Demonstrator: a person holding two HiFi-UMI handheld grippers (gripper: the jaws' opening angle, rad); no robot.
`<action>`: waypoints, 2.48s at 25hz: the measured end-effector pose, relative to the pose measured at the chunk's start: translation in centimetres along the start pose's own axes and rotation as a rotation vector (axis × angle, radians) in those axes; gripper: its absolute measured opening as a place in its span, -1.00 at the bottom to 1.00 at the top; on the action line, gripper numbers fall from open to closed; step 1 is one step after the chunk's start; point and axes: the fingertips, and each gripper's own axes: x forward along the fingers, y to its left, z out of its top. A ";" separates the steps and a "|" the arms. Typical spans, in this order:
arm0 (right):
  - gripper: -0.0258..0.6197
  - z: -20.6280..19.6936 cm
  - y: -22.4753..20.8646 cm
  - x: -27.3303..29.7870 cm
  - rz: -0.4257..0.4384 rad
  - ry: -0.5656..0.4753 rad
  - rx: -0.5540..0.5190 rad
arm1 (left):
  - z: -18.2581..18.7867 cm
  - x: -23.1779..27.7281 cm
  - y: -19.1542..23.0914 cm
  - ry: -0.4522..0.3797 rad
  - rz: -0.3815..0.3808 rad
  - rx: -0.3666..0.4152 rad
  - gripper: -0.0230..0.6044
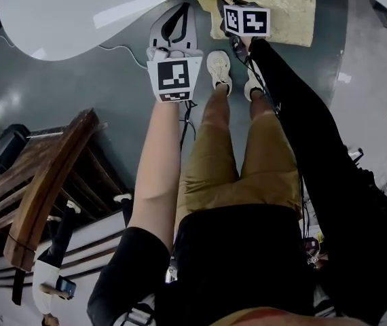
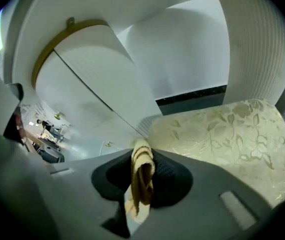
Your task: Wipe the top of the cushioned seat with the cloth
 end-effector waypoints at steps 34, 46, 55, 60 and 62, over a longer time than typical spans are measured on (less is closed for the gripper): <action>-0.74 -0.2 -34.3 -22.5 -0.630 -0.163 0.081 | 3.0 3.3 -11.7 -0.018 -0.056 0.042 -0.91; -0.74 0.4 -20.5 -20.1 -0.451 -0.262 0.059 | 2.0 -0.7 -6.6 -0.048 -0.078 0.048 -0.91; -0.74 -2.0 0.3 -9.4 0.026 -0.159 0.018 | 0.0 -4.1 -1.8 -0.049 -0.052 0.050 -0.91; -0.74 -3.1 3.1 -4.3 0.046 -0.091 -0.001 | -1.6 -5.0 -0.6 -0.032 -0.023 0.042 -0.91; -0.74 -3.5 1.1 -2.9 -0.042 -0.071 0.055 | -2.2 -5.3 -0.3 -0.020 -0.013 0.042 -0.91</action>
